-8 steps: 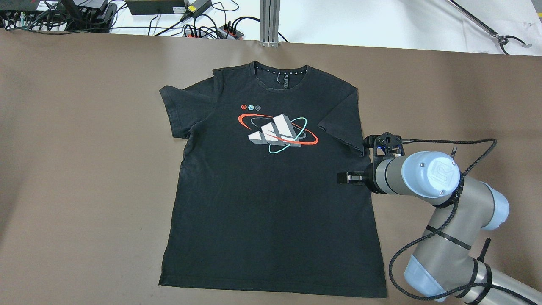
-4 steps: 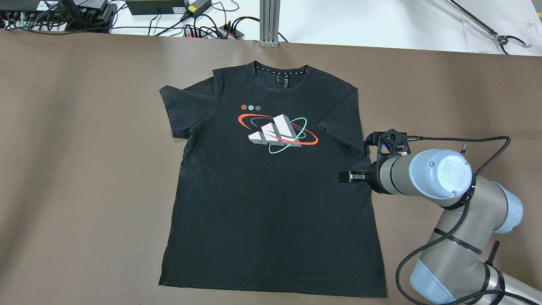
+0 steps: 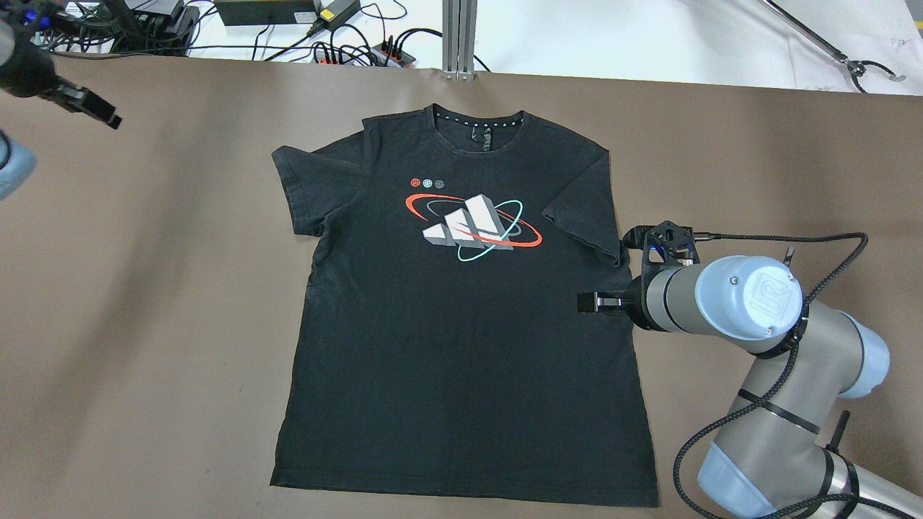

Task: Fold clothes
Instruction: 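Bring the left gripper in toward the shirt's other sleeve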

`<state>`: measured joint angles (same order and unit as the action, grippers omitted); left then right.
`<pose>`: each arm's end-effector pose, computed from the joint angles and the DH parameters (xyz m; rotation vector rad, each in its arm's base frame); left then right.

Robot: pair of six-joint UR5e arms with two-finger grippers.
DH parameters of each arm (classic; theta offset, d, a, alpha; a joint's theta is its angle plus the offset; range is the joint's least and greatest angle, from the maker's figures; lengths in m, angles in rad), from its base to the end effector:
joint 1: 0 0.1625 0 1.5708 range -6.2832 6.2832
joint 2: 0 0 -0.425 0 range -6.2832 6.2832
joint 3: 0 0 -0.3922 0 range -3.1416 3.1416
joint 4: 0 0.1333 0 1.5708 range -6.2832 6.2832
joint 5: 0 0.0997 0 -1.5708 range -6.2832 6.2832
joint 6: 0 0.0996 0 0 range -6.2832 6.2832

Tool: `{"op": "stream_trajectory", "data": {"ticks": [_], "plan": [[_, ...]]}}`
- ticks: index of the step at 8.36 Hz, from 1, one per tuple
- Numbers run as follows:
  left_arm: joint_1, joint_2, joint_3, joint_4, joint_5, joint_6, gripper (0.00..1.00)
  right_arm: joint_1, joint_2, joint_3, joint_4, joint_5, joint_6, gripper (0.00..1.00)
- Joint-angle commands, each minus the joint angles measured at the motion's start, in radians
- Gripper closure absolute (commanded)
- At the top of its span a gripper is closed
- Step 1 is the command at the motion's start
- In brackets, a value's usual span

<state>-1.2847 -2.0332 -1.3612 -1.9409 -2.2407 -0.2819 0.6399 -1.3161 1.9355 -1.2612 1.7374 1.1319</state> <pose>0.1278 -0.6877 0.4500 0.3937 0.7898 0.2125 -0.3833 -0.4309 0.3250 0.3436 -0.8747 0.1086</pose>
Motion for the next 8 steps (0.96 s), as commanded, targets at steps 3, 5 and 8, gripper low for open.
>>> {"op": "stream_trajectory", "data": {"ticks": [3,5,8], "plan": [[0.154,-0.327,0.414,-0.178,-0.020,-0.118,0.33,-0.005,0.004,-0.004,-0.001,-0.007,0.000,0.05],[0.191,-0.341,0.445,-0.185,-0.020,-0.137,0.37,-0.003,0.006,-0.004,0.000,-0.009,-0.012,0.05],[0.229,-0.372,0.533,-0.256,-0.017,-0.179,0.37,-0.003,0.006,-0.007,0.000,-0.015,-0.014,0.05]]}}
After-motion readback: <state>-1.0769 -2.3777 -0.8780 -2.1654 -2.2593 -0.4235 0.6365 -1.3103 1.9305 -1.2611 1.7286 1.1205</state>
